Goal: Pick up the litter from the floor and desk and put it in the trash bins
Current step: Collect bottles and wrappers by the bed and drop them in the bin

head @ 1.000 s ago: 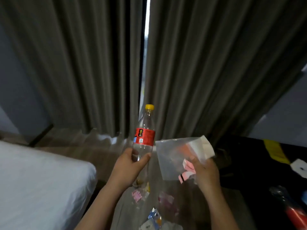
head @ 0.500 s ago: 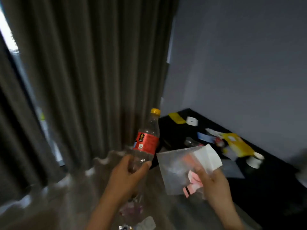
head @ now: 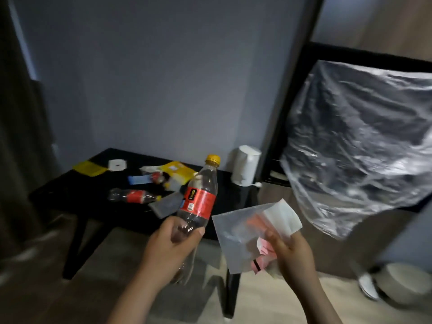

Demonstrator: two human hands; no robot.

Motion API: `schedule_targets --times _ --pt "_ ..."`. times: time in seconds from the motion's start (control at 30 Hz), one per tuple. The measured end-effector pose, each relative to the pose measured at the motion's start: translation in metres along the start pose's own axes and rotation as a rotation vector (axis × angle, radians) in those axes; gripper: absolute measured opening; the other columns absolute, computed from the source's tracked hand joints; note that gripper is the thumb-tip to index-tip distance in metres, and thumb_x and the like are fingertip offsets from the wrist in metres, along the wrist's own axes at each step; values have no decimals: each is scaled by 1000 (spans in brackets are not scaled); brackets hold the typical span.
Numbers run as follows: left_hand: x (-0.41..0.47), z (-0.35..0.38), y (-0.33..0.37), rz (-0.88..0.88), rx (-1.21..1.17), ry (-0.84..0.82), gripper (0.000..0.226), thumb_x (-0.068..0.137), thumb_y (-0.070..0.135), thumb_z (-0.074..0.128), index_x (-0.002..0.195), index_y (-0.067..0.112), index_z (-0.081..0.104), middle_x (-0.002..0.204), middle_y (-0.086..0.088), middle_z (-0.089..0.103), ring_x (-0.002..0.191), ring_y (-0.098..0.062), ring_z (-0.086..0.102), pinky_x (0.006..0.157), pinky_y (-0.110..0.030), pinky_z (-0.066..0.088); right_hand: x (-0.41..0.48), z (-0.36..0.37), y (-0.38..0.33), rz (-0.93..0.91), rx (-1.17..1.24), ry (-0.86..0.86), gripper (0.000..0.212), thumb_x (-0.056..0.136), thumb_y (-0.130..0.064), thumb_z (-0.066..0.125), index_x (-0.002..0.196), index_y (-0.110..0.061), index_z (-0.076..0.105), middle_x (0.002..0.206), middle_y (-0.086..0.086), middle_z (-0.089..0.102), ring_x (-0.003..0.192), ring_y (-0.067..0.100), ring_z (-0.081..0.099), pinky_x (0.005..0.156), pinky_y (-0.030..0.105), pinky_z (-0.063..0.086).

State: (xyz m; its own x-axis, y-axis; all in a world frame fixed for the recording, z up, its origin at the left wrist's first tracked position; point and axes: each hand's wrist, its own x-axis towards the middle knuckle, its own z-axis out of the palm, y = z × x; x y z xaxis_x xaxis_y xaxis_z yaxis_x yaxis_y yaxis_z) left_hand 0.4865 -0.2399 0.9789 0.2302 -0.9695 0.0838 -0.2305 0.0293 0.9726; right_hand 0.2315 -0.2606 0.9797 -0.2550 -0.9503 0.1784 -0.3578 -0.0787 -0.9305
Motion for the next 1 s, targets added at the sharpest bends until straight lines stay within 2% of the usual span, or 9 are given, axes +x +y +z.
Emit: schedule_targets --times 0.13,0.2,0.3,0.37,0.5,0.63,0.77,0.93,1.0 --pt "-5 97 29 53 13 -170 23 69 51 74 80 36 58 73 5 65 64 -3 60 58 -24 41 7 -92 28 70 7 116 11 88 -16 65 98 -15 63 78 4 71 70 29 67 64 36 54" --pt "-16 152 41 52 4 -256 24 70 54 71 82 39 58 75 8 65 70 -6 63 60 -24 42 9 -144 42 80 -2 167 10 88 -14 64 98 -13 65 79 8 72 70 27 69 62 40 57" --pt "-37 235 58 83 -14 -330 24 72 54 70 86 39 58 80 11 68 69 -3 64 65 -30 50 8 -225 65 69 -7 269 7 87 -8 63 91 -14 63 68 -1 69 58 7 65 47 16 49" --pt "-51 288 74 104 -29 -382 24 73 52 71 86 35 60 81 13 69 68 1 64 69 -30 52 7 -279 79 75 -45 349 14 86 -8 65 77 -16 57 55 -9 62 48 -3 58 40 9 39" --pt "-80 395 109 193 -50 -483 29 67 60 71 86 40 59 78 18 68 66 4 63 60 -24 45 -1 -385 110 143 -86 470 19 84 -9 66 69 -15 57 57 -9 64 57 3 63 49 17 44" --pt "-106 490 136 250 -44 -626 34 66 64 69 91 43 60 81 21 69 71 7 63 61 -24 45 -13 -475 140 210 -95 607 9 85 -12 66 78 -14 61 68 -7 67 66 5 65 49 11 42" --pt "-120 574 148 262 -34 -727 44 55 74 62 90 47 59 84 22 68 73 6 63 61 -23 47 -24 -535 170 278 -38 753 15 85 -10 66 75 -19 59 77 5 69 50 -8 59 36 9 38" --pt "-128 669 151 282 -20 -857 47 54 76 59 89 44 58 81 21 66 70 5 61 54 -22 44 -22 -593 211 388 -16 898 9 86 -13 64 78 -15 61 79 7 66 58 10 61 36 19 42" --pt "-123 709 152 278 -14 -905 44 57 74 62 88 43 59 79 16 66 69 -2 63 51 -20 45 -9 -615 225 394 -64 945 7 87 -15 64 81 -18 62 82 6 68 59 6 62 40 20 43"
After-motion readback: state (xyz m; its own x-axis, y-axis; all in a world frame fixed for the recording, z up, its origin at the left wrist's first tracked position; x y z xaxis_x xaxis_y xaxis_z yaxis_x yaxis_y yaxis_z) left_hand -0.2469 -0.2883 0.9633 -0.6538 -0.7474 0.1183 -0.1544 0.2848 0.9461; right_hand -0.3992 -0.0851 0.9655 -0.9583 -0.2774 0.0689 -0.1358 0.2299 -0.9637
